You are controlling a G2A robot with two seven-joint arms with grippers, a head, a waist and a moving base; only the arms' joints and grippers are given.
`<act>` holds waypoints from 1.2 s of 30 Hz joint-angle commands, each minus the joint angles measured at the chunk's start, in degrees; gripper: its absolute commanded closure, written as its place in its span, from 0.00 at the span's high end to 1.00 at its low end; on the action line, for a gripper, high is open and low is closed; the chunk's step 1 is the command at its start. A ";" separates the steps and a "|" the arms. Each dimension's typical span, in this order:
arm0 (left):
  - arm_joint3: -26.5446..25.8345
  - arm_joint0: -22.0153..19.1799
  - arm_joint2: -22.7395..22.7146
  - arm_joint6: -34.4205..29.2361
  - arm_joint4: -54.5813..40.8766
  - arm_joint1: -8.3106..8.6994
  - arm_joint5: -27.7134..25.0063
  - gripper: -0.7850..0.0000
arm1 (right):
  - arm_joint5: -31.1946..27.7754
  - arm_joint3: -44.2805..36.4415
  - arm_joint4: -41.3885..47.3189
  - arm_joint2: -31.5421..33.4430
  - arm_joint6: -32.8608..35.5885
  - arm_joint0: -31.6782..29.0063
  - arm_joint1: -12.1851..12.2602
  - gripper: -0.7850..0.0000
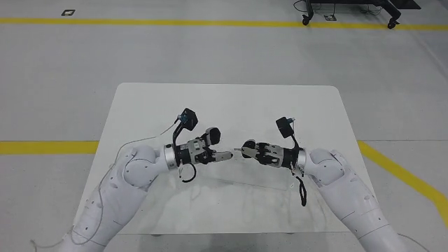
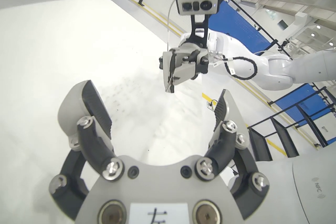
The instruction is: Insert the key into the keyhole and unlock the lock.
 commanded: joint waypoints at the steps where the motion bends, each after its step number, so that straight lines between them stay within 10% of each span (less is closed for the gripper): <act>1: -4.72 1.88 -3.90 -1.02 3.42 0.95 2.79 1.00 | 0.00 0.00 0.00 0.00 0.00 0.00 0.00 0.00; 11: -33.52 20.17 -24.24 -22.10 15.81 5.16 26.76 1.00 | 0.00 0.00 0.00 0.00 0.00 0.00 0.00 0.00; 28: -25.23 17.44 -14.14 -28.33 34.94 4.65 42.37 1.00 | 0.00 0.00 0.00 0.00 0.00 0.00 0.00 0.00; 36: -22.13 12.81 -10.55 -29.58 36.07 4.02 42.80 0.78 | 0.00 0.00 0.00 0.00 0.00 0.00 0.00 0.00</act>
